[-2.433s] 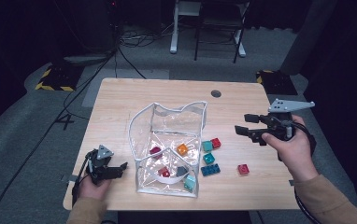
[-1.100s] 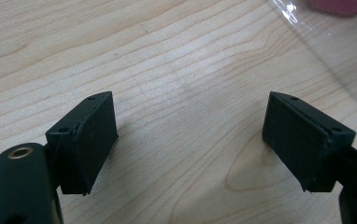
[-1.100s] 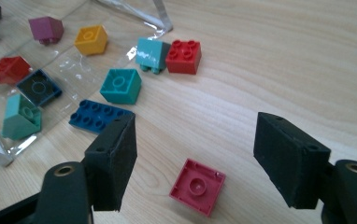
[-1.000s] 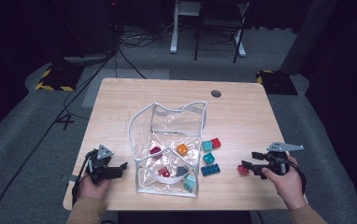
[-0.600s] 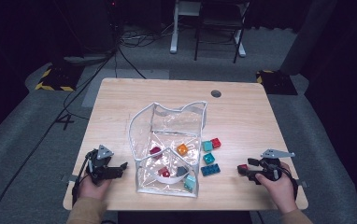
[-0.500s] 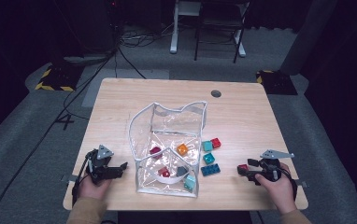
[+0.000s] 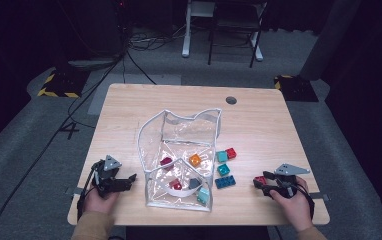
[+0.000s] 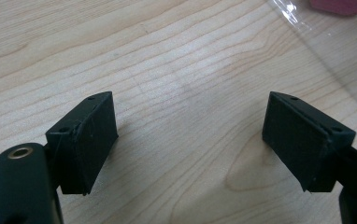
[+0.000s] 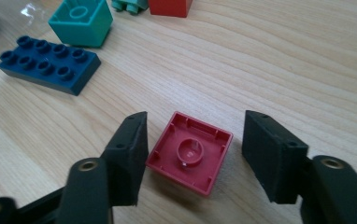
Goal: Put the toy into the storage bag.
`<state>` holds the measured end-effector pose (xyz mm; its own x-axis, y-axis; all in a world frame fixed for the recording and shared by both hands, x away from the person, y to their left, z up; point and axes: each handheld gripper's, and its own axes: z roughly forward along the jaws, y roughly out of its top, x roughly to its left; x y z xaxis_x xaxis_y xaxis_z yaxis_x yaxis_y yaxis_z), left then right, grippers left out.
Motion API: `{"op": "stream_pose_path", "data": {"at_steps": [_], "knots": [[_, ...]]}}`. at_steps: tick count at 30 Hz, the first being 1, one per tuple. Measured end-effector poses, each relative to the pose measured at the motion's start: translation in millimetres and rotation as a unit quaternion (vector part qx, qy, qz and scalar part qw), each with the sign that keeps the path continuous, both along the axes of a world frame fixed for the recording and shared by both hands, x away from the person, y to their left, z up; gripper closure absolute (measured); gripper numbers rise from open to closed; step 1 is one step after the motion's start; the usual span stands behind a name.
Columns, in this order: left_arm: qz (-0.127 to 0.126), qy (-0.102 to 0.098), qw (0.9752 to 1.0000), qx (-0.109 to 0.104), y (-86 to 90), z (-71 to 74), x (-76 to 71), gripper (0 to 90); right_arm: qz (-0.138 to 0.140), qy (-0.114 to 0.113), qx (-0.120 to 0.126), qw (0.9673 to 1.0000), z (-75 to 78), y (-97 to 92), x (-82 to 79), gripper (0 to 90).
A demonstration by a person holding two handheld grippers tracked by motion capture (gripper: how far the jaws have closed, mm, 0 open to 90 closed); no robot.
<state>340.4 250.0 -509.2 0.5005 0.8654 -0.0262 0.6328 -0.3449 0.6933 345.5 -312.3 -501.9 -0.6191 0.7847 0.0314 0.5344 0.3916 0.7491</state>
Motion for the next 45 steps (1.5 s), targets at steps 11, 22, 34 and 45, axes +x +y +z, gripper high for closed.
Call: {"op": "stream_pose_path", "data": {"at_steps": [11, 22, 34, 45], "knots": [[0.0, 0.0, 1.0, 0.0, 0.0, 0.0, 0.0, 18.3, 0.0, -0.017, -0.009, 0.9998, -0.9, -0.9, -2.5, 59.1], [0.0, 0.0, 1.0, 0.0, 0.0, 0.0, 0.0, 18.3, 0.017, -0.003, 0.016, 0.9997, 12.6, 0.1, 0.8, 59.2], [0.0, 0.001, 1.0, 0.0, 0.1, 0.1, 0.2, 18.2, 0.032, -0.018, 0.03, 0.9989, 47.9, 3.5, 3.8, 59.2], [0.0, 0.001, 1.0, 0.001, 0.1, 0.1, 0.1, 18.2, 0.053, -0.038, 0.052, 0.9965, 92.6, 11.5, 10.3, 59.2]]}}
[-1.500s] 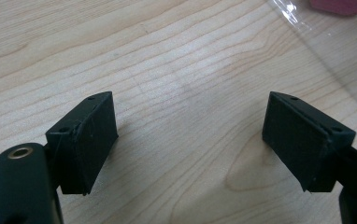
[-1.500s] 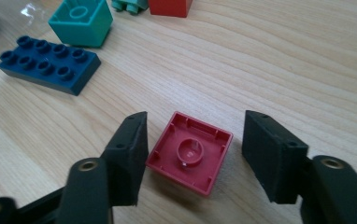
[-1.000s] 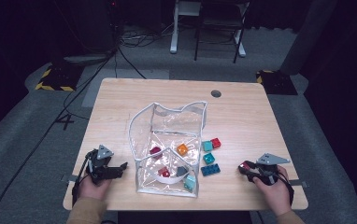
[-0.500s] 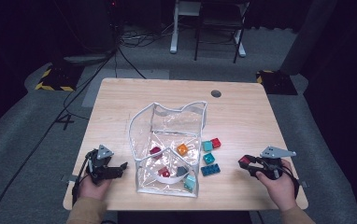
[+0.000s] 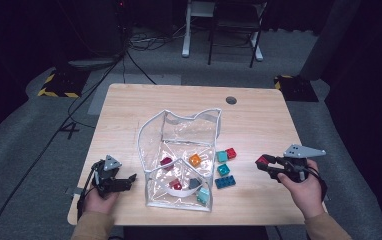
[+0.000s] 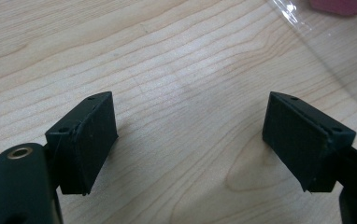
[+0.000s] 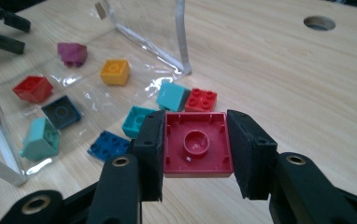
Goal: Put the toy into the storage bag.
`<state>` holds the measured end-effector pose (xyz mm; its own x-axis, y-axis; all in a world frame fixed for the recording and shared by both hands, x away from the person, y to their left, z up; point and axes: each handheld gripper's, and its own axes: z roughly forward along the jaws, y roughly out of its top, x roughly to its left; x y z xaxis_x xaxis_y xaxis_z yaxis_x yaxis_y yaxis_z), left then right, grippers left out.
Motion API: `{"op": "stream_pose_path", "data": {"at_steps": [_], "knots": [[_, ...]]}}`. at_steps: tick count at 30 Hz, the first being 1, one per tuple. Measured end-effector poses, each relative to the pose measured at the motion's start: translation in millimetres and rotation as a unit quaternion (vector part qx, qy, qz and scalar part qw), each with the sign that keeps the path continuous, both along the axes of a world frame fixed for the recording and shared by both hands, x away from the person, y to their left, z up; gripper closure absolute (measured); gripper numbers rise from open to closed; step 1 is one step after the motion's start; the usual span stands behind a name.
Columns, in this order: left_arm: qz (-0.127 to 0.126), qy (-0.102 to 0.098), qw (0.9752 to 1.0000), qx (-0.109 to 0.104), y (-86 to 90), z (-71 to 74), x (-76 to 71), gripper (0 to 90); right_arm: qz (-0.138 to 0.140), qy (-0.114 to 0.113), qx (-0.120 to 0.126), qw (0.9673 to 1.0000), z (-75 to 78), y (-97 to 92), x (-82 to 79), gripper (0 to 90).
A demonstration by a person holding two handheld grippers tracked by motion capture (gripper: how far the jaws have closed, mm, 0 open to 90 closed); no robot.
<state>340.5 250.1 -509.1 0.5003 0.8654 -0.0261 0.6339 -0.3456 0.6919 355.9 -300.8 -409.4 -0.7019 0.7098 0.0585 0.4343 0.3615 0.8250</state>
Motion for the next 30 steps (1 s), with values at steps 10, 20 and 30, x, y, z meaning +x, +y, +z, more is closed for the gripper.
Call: {"op": "stream_pose_path", "data": {"at_steps": [10, 20, 30], "knots": [[0.0, 0.0, 1.0, 0.0, -0.1, -0.1, -0.2, 18.2, 0.017, -0.014, 0.017, 0.9996, 34.9, 10.6, 8.1, 59.2], [0.0, -0.001, 1.0, -0.001, -0.1, -0.1, -0.2, 18.2, 0.033, -0.03, 0.026, 0.9987, 65.3, 24.0, 12.8, 59.2], [0.0, -0.001, 1.0, -0.001, -0.1, -0.2, -0.2, 18.2, 0.052, -0.035, 0.036, 0.9974, 87.5, 38.9, 16.7, 59.2]]}}
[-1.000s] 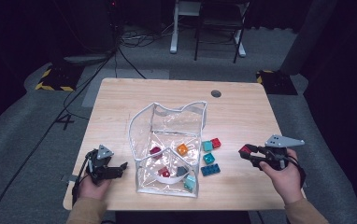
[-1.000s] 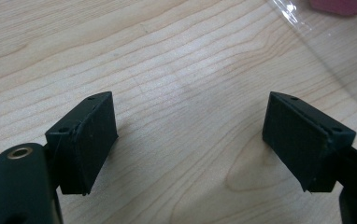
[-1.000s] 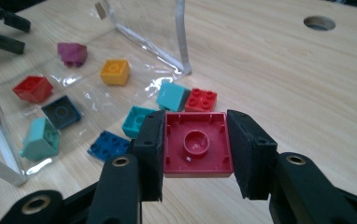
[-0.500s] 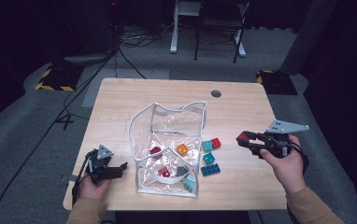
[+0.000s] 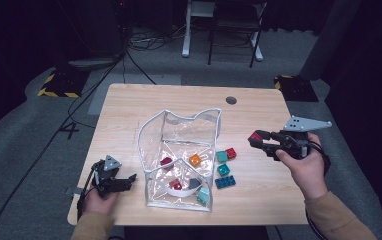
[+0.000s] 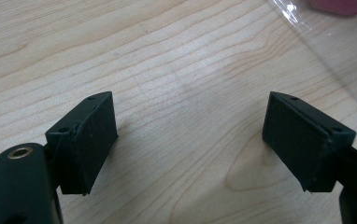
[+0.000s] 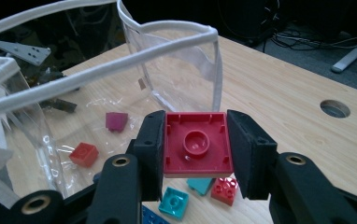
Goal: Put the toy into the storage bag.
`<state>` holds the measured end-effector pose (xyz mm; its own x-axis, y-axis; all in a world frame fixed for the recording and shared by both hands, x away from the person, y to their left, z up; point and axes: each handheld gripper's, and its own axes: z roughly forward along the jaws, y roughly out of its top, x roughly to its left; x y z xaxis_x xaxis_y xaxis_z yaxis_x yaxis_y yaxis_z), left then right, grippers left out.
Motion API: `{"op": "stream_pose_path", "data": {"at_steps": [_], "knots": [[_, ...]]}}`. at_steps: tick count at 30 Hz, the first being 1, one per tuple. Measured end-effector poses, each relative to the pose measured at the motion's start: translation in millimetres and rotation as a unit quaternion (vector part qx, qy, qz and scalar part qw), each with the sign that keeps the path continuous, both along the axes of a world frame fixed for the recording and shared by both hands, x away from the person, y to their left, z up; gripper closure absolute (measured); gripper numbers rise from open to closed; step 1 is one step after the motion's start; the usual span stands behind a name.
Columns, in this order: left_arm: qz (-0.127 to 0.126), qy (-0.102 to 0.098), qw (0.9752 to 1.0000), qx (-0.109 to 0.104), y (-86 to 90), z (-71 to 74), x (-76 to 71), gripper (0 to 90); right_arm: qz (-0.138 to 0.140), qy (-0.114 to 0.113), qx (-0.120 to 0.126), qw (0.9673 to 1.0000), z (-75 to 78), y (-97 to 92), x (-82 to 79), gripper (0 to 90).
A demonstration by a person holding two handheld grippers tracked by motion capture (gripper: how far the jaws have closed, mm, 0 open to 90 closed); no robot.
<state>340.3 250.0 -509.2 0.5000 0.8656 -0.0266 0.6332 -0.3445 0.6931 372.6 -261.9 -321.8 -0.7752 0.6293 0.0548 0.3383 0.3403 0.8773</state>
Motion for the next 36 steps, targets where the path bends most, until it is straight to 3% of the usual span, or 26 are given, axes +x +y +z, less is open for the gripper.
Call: {"op": "stream_pose_path", "data": {"at_steps": [9, 23, 36], "knots": [[0.0, 0.0, 1.0, 0.0, 0.0, 0.0, 0.0, 18.2, 0.018, -0.006, 0.002, 0.9998, 13.4, 20.3, 8.0, 59.2], [0.0, 0.0, 1.0, 0.001, 0.1, 0.1, 0.1, 18.2, 0.059, -0.013, -0.001, 0.9982, 31.7, 69.2, 19.9, 59.2], [0.0, 0.0, 1.0, 0.0, 0.1, 0.0, 0.0, 18.2, 0.087, -0.007, -0.002, 0.9962, 35.3, 108.2, 29.0, 59.2]]}}
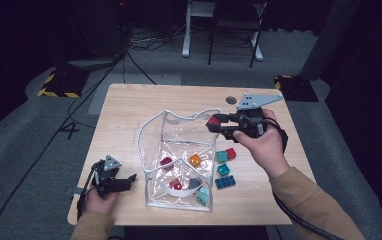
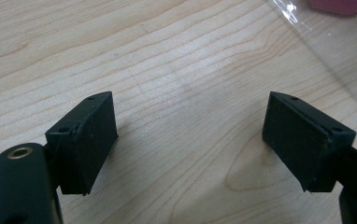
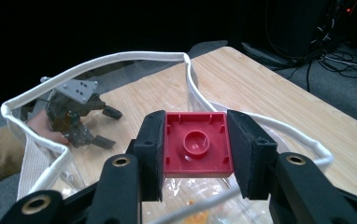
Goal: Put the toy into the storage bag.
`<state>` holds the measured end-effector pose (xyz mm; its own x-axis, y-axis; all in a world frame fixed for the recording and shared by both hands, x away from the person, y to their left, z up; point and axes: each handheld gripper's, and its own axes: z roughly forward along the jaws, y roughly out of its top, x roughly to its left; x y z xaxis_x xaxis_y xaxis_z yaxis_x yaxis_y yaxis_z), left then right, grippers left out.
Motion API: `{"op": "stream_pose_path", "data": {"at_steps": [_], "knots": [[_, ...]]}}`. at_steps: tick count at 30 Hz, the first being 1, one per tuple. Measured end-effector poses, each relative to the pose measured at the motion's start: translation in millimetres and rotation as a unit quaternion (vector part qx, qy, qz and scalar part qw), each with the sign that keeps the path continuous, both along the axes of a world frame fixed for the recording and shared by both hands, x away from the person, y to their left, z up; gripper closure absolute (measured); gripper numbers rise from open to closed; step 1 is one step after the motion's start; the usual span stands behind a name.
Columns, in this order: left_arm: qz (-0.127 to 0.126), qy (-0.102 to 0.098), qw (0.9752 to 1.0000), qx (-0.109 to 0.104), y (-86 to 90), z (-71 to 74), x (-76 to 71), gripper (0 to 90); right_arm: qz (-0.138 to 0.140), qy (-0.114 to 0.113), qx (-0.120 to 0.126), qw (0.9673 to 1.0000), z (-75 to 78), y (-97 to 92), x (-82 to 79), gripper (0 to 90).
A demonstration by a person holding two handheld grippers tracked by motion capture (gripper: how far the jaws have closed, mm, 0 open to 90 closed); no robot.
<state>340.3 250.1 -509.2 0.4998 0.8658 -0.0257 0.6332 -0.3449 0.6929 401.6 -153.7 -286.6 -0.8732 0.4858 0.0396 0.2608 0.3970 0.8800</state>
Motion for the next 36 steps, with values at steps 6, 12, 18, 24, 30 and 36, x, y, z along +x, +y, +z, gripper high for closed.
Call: {"op": "stream_pose_path", "data": {"at_steps": [6, 12, 18, 24, 30, 36], "knots": [[0.0, 0.0, 1.0, 0.0, 0.0, 0.0, 0.0, 18.2, 0.008, 0.007, 0.0, 0.9999, -3.5, 13.3, 4.6, 59.2], [0.0, 0.0, 1.0, 0.0, 0.1, 0.0, 0.1, 18.2, 0.017, 0.015, -0.007, 0.9997, -8.2, 32.1, 10.0, 59.2], [0.0, 0.0, 1.0, 0.0, 0.1, 0.0, 0.1, 18.1, 0.027, 0.025, -0.015, 0.9992, -14.0, 46.3, 12.6, 59.2], [-0.001, 0.0, 1.0, 0.0, 0.1, 0.0, 0.1, 18.1, 0.034, 0.033, -0.02, 0.9987, -19.3, 56.6, 12.7, 59.2], [-0.001, 0.0, 1.0, 0.0, 0.1, 0.1, 0.1, 18.1, 0.045, 0.04, -0.03, 0.9977, -24.9, 66.1, 11.1, 59.2], [0.0, 0.0, 1.0, 0.0, 0.0, 0.0, 0.0, 18.1, 0.05, 0.045, -0.04, 0.997, -28.3, 70.7, 9.4, 59.2]]}}
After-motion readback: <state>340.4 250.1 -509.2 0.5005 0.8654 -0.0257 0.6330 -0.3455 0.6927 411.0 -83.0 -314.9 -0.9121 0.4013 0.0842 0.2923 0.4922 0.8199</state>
